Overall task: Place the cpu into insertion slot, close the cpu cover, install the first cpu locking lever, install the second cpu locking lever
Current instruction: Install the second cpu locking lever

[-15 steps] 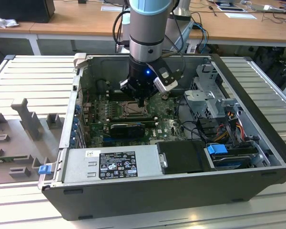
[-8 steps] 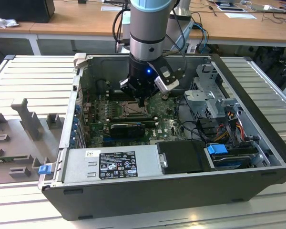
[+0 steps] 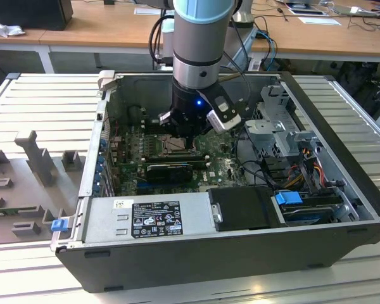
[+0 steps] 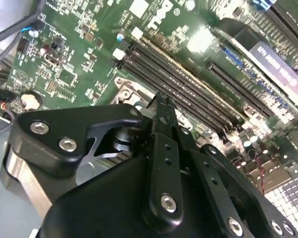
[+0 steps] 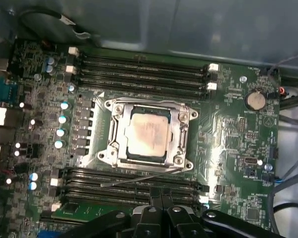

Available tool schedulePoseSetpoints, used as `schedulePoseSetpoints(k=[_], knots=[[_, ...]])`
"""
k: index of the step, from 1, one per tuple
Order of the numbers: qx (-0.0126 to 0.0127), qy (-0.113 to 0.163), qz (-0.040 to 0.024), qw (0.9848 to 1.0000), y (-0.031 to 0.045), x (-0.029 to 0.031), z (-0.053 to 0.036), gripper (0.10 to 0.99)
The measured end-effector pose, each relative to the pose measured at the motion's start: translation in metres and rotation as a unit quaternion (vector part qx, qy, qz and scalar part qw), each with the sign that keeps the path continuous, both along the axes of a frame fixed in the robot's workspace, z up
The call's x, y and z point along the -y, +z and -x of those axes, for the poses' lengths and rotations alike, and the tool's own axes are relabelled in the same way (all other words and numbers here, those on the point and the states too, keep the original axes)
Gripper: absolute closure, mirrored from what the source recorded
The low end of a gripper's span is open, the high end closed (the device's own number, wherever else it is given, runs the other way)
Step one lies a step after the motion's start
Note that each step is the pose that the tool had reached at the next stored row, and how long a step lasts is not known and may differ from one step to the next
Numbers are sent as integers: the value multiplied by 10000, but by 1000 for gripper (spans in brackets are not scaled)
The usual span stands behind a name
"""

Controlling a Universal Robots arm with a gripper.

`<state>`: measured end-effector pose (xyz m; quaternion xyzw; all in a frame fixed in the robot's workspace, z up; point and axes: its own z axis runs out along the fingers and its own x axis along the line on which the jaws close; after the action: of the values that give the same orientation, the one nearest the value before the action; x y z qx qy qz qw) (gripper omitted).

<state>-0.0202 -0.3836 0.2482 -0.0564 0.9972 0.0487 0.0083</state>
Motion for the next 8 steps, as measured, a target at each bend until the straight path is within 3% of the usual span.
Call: schedulePoseSetpoints(k=[2,4,8], knots=[[-12,-3,-74,10000,-2,0,16,980],[-23,-4,-88,10000,-14,-1,34,980],[-25,-5,-93,10000,-55,0,251,980]])
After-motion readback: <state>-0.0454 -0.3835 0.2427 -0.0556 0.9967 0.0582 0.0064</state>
